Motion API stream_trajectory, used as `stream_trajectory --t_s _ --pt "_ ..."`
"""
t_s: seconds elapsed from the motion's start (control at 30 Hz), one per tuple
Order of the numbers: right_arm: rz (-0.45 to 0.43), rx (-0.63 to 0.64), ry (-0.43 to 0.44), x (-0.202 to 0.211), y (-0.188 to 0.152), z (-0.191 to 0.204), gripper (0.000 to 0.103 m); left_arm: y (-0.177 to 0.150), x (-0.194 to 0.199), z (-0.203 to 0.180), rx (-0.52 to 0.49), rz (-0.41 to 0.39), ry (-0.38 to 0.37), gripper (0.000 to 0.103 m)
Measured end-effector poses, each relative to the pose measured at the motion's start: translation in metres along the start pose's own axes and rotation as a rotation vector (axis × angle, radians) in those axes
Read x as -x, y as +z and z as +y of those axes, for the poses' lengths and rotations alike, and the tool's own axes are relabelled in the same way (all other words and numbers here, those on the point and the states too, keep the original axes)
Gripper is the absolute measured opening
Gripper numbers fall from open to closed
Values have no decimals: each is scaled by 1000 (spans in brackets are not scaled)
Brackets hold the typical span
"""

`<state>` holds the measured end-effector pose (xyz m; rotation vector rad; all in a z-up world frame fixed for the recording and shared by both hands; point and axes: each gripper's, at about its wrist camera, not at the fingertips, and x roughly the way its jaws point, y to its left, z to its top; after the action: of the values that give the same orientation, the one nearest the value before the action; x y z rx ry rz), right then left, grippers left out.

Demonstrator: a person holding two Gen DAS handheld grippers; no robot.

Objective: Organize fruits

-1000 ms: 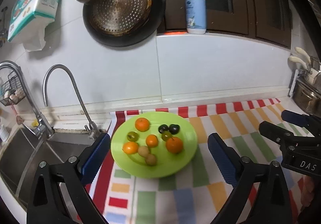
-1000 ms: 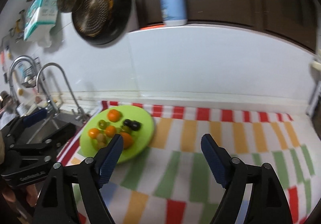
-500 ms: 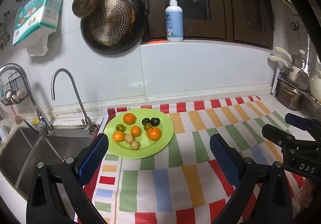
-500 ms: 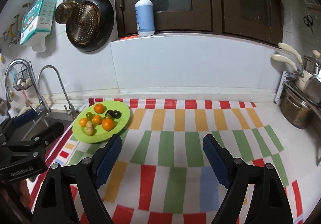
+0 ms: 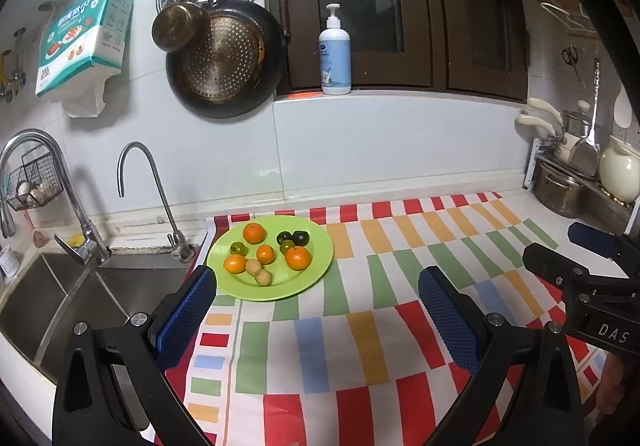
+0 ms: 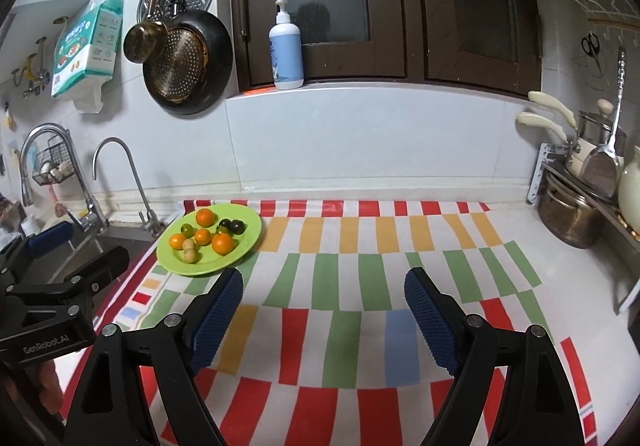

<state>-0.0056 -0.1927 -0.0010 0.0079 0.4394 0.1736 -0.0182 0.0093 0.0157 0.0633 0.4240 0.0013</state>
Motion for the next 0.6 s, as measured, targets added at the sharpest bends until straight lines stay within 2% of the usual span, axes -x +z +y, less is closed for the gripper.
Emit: stream_trajectory --t_s 0.6 --pt "-15 -9 -12 21 -7 -6 84 -2 17 -9 -3 -11 -29 103"
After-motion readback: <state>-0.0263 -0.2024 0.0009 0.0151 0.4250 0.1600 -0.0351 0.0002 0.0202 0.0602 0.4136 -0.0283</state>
